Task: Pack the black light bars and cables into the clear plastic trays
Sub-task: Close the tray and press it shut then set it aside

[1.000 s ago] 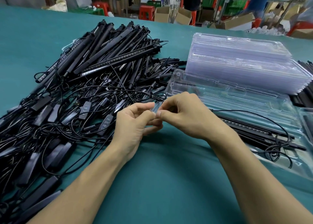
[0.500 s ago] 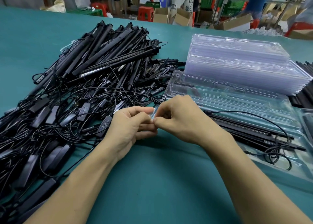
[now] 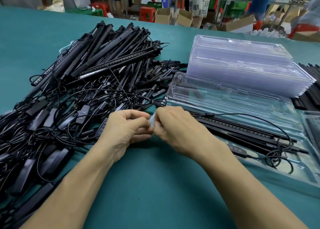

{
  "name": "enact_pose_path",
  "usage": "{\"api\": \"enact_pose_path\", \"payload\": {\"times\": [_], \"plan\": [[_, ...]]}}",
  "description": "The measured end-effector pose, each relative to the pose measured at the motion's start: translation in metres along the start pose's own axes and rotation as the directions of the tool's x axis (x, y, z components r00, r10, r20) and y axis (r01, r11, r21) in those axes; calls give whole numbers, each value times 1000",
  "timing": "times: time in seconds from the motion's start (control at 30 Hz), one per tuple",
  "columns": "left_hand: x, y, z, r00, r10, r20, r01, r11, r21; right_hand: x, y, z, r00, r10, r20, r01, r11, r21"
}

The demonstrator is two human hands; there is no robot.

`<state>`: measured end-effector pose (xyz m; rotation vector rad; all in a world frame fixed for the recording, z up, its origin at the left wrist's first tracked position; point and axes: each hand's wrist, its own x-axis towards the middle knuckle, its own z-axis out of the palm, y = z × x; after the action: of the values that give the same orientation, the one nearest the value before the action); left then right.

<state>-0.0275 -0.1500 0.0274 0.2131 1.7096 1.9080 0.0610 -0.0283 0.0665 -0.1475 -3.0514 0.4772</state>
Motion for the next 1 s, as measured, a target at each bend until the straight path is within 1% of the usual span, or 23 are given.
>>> {"api": "enact_pose_path", "payload": {"times": [0.2,0.4,0.57,0.73,0.9,1.0], "plan": [[1,-1,-3,1000,2,13,-2,1000,23,-1,1,-1,1000,5,8,-5,1000,-30],[2,-1,-4,999,22,24,-23,999,42,-1,-10,12,992,-15,-129,-8,985,-175],[1,-2,-1,1000,30,-5,-29,997,71,-2,-9,20,991,-14,-131,-7,988,-157],[0,-3,-1,998,59,-23,-56,993,106,-3,-7,24,991,-31,-127,20,996,-90],[1,-4,0,995,93,-33,-86,981,172,-3,-6,25,984,-43,-174,43,999,-4],[0,-6,0,992,120,-36,-108,965,239,-3,-6,28,985,-41,-165,42,999,-2]]}}
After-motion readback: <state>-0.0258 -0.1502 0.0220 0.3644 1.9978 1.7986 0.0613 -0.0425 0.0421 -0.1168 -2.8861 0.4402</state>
